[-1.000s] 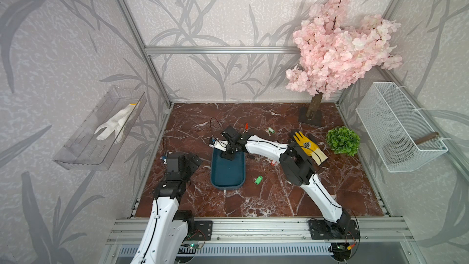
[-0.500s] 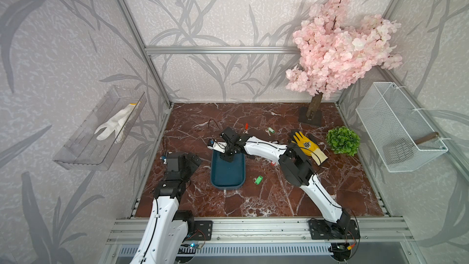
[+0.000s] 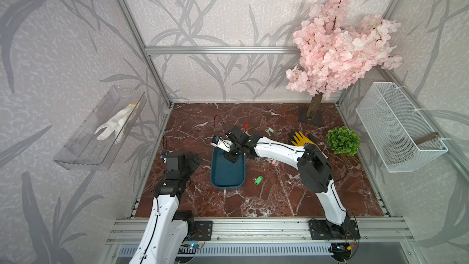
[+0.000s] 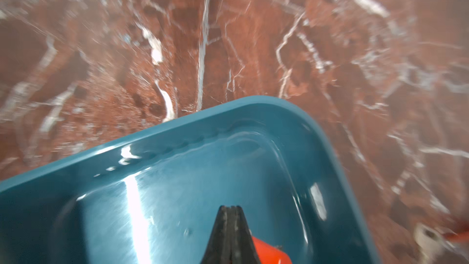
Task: Take the keys out of the storage box
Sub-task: Pick up the key from the storage box, then place the key at the center of the board.
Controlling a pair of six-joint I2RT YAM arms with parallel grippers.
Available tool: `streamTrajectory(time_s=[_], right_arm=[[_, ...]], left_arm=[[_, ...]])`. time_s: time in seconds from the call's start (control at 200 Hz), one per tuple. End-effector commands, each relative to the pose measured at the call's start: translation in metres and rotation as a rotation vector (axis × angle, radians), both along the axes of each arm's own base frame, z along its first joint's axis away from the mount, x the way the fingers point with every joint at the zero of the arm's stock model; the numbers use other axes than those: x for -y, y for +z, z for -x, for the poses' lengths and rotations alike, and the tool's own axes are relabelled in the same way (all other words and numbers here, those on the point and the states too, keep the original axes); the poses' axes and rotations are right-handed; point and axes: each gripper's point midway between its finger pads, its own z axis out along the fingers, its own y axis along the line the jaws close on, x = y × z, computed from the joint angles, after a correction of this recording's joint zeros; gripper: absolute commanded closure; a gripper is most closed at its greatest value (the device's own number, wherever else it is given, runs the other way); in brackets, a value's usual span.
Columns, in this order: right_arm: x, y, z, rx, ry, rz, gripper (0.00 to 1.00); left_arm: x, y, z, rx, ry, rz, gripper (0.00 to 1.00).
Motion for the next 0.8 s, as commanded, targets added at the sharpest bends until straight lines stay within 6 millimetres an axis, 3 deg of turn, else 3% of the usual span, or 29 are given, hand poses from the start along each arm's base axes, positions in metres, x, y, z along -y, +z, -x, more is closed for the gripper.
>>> streamTrajectory(time_s=[0.0, 0.155, 0.185, 0.195, 0.26, 0.355, 0.52, 0.68, 0.795], right_arm=[[0.016, 0.054, 0.002, 0.026, -0.09, -0.106, 1.0], [0.061, 0.079, 0.022, -0.001, -0.2, -0.135, 1.0], [0.071, 0.076, 0.026, -0.014, -0.228, -0.126, 1.0], [0.075, 0.084, 0.028, -0.009, -0.237, -0.141, 1.0], [0.107, 0.088, 0.026, -0.021, -0.329, -0.139, 1.0], [0.144, 0.076, 0.04, -0.058, -0.437, -0.093, 1.0], [0.198, 0.039, 0.068, -0.18, -0.614, -0.01, 1.0], [0.222, 0.002, 0.086, -0.267, -0.709, 0.038, 1.0], [0.228, -0.024, 0.095, -0.315, -0.736, 0.083, 1.0]], left_arm=[[0.004, 0.012, -0.012, 0.051, -0.036, 0.008, 0.0], [0.005, 0.016, -0.021, 0.069, -0.047, 0.009, 0.0], [0.005, 0.016, -0.023, 0.068, -0.047, 0.007, 0.0], [0.004, 0.016, -0.024, 0.07, -0.045, 0.006, 0.0], [0.003, 0.017, -0.028, 0.077, -0.043, 0.005, 0.0], [0.001, 0.018, -0.033, 0.085, -0.036, 0.001, 0.0], [-0.003, 0.014, -0.039, 0.079, -0.025, -0.012, 0.0], [-0.005, 0.009, -0.043, 0.063, -0.022, -0.008, 0.0], [-0.005, 0.006, -0.044, 0.049, -0.029, -0.009, 0.0]])
